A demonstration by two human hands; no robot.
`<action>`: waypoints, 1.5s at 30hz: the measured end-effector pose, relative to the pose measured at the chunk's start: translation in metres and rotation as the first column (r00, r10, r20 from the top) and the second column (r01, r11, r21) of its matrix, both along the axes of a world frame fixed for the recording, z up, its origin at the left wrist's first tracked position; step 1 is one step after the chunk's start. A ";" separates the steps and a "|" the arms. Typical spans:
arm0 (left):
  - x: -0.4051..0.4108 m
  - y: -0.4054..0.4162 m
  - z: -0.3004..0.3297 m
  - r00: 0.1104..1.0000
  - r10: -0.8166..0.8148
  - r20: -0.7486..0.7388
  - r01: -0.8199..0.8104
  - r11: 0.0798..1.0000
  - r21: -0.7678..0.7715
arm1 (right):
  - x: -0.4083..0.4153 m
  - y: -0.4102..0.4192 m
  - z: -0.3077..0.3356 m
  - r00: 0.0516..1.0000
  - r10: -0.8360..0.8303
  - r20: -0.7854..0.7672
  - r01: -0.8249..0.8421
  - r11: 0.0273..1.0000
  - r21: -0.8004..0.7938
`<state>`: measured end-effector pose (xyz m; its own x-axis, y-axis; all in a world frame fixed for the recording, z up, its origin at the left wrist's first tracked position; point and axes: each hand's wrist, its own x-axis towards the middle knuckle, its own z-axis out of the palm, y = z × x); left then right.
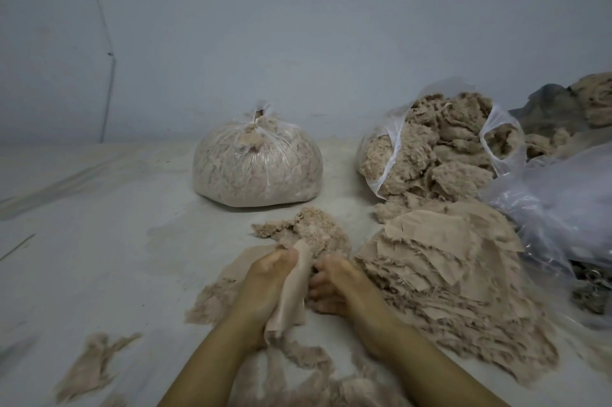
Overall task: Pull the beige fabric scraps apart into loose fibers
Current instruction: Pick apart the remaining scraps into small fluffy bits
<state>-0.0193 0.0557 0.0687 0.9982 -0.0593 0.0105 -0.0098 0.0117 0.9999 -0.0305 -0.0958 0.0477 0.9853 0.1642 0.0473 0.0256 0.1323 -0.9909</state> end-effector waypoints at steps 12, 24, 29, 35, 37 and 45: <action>0.013 0.001 -0.011 0.913 0.251 0.321 -0.336 0.909 0.246 | 0.009 -0.004 0.000 0.917 -0.374 0.136 0.380 0.925 -0.020; 0.022 0.018 -0.015 0.847 0.407 0.342 -0.506 0.814 0.284 | 0.039 -0.072 0.068 0.606 -0.691 0.394 0.787 0.593 -0.172; 0.023 0.023 -0.024 0.912 0.112 0.394 -0.368 0.647 0.668 | 0.043 -0.120 0.081 0.604 -0.544 0.583 0.762 0.180 -0.622; 0.021 0.018 -0.029 0.937 0.054 0.346 -0.287 0.682 0.672 | 0.008 -0.039 0.040 0.813 -0.128 0.568 0.524 0.587 -0.617; 0.019 0.019 -0.025 0.936 0.120 0.332 -0.273 0.843 0.464 | 0.002 -0.011 0.020 0.930 -0.052 0.363 0.282 0.735 -0.617; 0.021 0.016 -0.016 0.845 0.250 0.472 -0.481 0.742 0.467 | 0.011 0.018 -0.007 0.996 -0.053 -0.075 0.032 0.964 -0.262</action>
<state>0.0015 0.0717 0.0527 0.8697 0.1992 0.4516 -0.2477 -0.6153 0.7483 -0.0193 -0.0775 0.0403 0.9904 0.1183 -0.0710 -0.0554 -0.1303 -0.9899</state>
